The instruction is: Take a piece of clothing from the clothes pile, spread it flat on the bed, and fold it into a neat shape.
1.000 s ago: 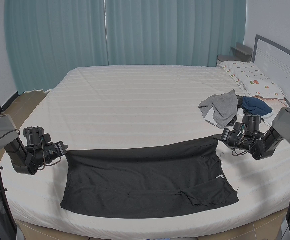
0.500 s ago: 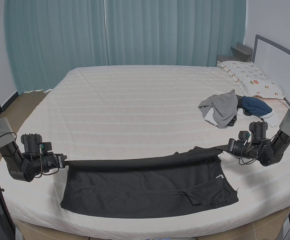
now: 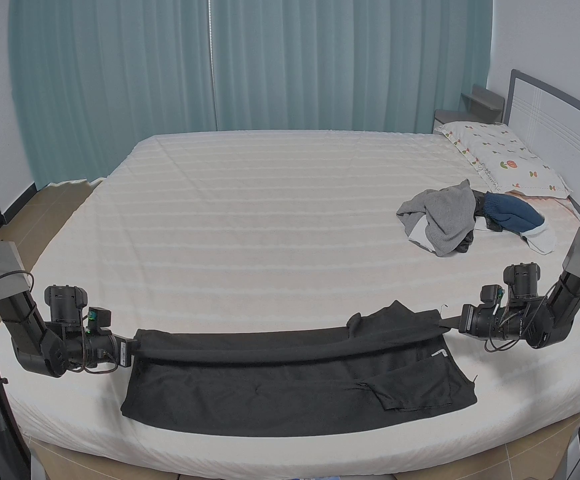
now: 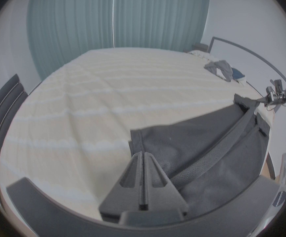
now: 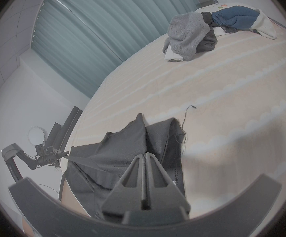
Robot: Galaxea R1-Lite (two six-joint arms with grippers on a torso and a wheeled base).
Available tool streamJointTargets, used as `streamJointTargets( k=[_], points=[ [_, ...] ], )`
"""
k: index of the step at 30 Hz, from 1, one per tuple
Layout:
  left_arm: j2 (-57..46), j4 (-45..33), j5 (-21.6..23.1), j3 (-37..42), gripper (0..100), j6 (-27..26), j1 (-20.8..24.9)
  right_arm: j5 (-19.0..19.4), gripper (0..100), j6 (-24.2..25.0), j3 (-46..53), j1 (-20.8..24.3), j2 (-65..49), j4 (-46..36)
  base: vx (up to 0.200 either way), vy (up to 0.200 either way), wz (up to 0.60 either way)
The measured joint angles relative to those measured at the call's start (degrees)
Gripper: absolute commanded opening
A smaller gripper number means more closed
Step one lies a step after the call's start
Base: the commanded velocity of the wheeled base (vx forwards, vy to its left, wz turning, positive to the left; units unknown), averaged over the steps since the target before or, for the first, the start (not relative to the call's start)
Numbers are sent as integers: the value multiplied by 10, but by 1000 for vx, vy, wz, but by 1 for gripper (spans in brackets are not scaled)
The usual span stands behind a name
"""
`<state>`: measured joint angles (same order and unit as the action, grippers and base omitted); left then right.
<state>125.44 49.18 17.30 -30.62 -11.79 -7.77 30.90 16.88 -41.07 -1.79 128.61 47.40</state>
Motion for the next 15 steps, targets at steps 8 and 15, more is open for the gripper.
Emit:
streamJointTargets(
  k=[8,15],
  points=[
    [2,-21,0,6,0,-10,7,-1,0,-34,12,0,13,-8,0,0,0],
    [3,-22,0,15,0,-22,9,-2,0,-41,13,3,19,-15,0,0,0]
  ],
)
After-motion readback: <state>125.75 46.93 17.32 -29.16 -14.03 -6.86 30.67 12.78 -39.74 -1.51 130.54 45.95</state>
